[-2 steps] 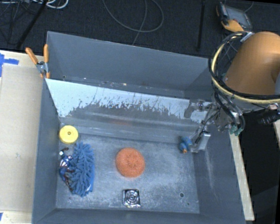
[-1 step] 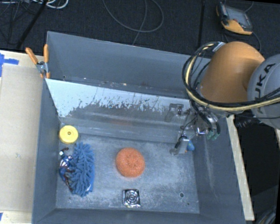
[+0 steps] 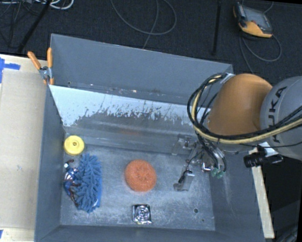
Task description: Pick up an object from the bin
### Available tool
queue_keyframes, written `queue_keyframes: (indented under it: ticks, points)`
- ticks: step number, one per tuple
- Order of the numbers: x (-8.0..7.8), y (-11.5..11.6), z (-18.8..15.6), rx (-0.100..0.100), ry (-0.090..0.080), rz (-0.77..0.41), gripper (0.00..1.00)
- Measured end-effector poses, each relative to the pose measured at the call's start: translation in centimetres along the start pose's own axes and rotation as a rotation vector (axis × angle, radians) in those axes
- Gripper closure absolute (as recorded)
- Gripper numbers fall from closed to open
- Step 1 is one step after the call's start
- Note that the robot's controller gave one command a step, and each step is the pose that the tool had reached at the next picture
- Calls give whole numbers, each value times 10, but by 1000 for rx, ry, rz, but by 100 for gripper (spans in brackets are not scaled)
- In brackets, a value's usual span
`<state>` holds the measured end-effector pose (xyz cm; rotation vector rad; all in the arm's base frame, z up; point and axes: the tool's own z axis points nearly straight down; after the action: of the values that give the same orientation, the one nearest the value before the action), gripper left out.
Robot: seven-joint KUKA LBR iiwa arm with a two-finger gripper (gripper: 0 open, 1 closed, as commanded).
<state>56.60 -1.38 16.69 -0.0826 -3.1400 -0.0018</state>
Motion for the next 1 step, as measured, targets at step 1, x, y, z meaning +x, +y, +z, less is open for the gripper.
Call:
queue_keyframes:
  ticks: [1]
  points:
    - [-12, 7, 54, 1, -8, -23, 0]
